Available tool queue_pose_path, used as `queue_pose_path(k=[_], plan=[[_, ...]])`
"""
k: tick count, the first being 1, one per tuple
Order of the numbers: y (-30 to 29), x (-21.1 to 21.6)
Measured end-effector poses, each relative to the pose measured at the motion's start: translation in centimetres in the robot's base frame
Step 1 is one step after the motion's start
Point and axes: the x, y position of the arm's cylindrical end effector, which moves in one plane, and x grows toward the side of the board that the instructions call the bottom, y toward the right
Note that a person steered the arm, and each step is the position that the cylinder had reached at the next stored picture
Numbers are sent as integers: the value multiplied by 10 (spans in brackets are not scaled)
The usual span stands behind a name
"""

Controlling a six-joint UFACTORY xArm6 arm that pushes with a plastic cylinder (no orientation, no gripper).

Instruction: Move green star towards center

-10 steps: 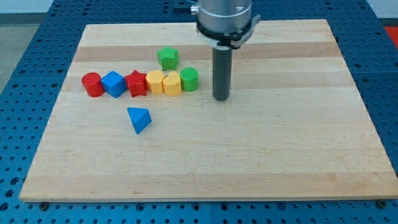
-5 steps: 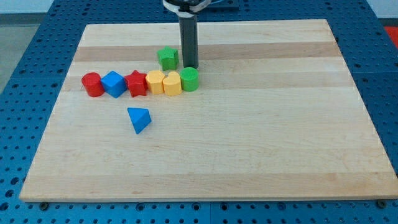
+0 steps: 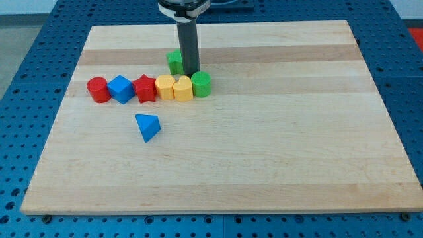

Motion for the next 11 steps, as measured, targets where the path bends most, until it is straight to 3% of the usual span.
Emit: queue_pose_path(k=[7,10,11], plan=[[4,1],[26,-63],[5,-86]])
